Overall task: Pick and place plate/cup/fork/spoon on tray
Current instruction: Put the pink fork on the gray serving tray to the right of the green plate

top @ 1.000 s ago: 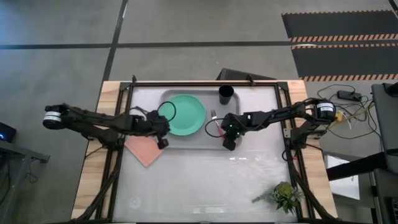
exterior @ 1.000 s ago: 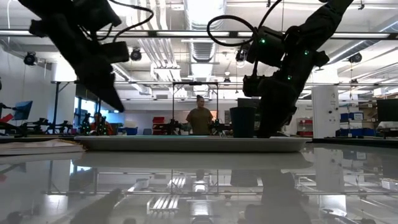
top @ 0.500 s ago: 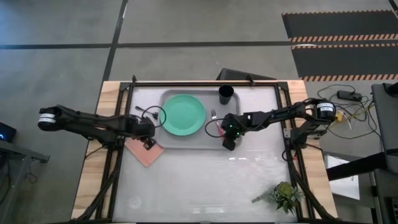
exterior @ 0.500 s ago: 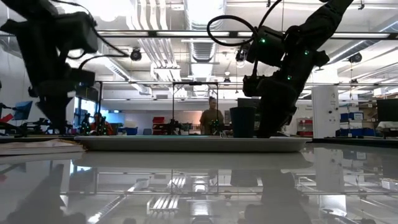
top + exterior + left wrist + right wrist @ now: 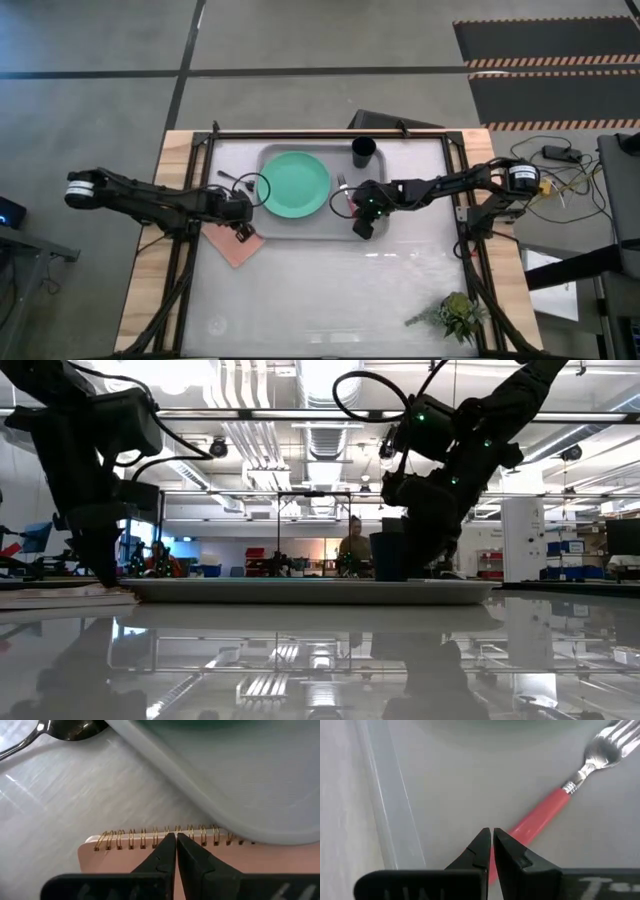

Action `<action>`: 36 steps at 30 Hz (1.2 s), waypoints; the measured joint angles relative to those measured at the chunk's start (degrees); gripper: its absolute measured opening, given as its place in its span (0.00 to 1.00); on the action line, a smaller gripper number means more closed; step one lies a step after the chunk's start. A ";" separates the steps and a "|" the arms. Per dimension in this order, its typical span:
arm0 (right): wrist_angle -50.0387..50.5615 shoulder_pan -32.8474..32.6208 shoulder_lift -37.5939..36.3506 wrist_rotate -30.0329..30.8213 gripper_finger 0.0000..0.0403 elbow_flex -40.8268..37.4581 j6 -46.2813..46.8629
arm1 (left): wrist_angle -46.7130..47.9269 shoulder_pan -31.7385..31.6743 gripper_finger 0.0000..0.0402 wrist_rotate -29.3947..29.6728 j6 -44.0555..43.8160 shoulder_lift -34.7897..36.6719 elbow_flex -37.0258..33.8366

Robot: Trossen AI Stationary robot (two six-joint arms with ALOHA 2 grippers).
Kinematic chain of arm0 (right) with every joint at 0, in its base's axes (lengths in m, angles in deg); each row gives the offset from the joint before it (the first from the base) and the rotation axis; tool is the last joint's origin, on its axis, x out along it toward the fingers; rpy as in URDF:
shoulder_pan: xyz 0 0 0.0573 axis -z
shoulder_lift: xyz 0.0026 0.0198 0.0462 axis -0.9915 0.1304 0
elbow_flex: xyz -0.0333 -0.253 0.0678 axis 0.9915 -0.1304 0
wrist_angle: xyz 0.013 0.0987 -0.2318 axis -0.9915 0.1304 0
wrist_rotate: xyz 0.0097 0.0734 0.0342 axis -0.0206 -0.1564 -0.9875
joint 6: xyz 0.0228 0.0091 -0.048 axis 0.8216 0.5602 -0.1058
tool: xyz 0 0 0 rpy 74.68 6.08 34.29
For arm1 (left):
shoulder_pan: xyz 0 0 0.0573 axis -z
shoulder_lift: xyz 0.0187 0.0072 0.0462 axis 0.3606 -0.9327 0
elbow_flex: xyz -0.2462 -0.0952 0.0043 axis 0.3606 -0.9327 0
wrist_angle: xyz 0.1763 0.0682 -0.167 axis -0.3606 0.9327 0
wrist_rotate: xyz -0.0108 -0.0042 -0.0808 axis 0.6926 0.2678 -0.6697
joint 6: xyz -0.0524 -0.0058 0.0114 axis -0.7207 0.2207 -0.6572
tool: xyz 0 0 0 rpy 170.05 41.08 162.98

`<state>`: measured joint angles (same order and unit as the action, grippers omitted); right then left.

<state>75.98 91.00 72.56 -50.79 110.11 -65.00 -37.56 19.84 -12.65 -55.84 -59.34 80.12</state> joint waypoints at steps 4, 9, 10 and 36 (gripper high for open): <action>4.00 0.02 -0.74 -0.24 0.03 0.35 -0.89 | 0.11 0.00 0.00 0.09 -0.07 -0.23 0.01; 8.75 0.02 -1.44 1.33 0.03 0.83 0.08 | 0.20 0.00 0.00 0.09 -0.13 0.30 0.01; 8.58 0.02 -1.31 1.46 0.03 0.64 0.19 | 0.21 0.00 0.00 0.10 -0.18 0.49 0.01; -4.28 -1.51 4.08 -1.33 0.03 0.81 0.42 | 0.26 -0.02 0.00 0.13 -0.18 6.36 0.55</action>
<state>71.70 89.49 76.64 -52.12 110.92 -64.58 -37.30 19.81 -12.51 -56.02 -52.99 80.68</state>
